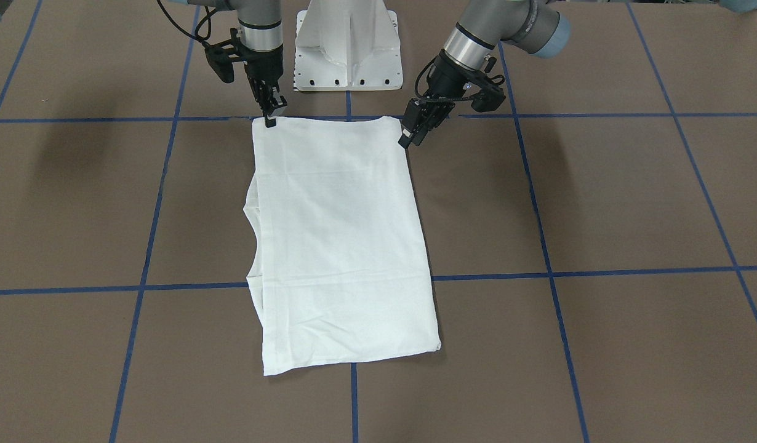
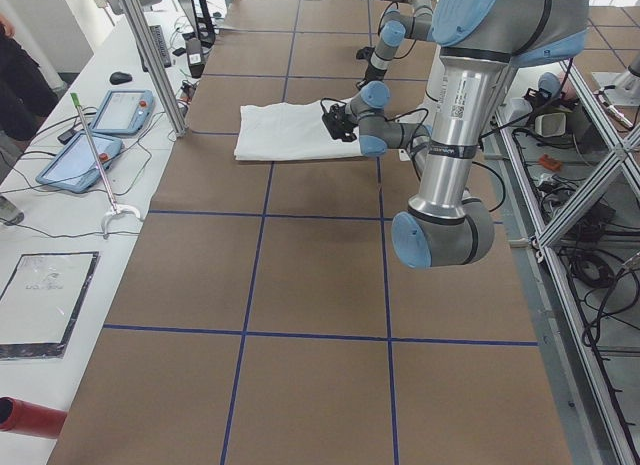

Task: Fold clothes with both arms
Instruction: 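Move the left gripper to the shirt end nearest the robot beside the right gripper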

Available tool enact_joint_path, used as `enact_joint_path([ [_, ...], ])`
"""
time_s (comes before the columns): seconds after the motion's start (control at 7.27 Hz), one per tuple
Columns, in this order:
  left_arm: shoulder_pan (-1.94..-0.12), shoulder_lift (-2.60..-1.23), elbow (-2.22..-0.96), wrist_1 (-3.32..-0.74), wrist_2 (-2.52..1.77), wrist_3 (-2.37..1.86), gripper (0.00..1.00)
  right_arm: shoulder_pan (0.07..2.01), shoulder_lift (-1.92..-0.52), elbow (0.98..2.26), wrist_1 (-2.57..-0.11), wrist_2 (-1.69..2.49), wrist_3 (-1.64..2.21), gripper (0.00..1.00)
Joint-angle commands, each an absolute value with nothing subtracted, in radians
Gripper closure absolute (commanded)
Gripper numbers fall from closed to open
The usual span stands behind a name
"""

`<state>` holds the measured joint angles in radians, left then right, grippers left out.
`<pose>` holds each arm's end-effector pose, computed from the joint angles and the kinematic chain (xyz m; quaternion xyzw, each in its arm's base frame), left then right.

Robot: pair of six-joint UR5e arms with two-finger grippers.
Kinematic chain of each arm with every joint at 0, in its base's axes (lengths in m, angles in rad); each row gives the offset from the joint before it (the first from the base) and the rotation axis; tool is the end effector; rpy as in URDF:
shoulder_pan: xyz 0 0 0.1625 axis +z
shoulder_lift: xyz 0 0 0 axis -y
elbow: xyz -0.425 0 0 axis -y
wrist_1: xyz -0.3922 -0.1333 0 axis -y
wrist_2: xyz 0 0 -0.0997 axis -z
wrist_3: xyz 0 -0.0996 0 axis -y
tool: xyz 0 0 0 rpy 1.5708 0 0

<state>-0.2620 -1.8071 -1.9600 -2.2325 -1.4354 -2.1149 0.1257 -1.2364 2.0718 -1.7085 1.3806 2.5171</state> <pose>0.4836 -0.2816 0.2779 -0.0306 0.6004 -0.3504 0.7182 -0.5185 -0.2189 0.2840 -0.0539 -0.3476 0.5057 0.7877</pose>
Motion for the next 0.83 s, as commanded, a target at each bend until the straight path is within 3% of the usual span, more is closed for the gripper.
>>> enact_joint_path([
  [0.0, -0.135, -1.772, -1.956, -2.212, -1.346, -2.174, 0.42, 0.126, -1.236, 2.075, -1.709, 1.381, 2.517, 1.0],
  [0.69, -0.087, -1.81, -1.922, -2.186, -1.342, -2.189, 0.42, 0.126, -1.236, 2.077, -1.709, 1.381, 2.517, 1.0],
])
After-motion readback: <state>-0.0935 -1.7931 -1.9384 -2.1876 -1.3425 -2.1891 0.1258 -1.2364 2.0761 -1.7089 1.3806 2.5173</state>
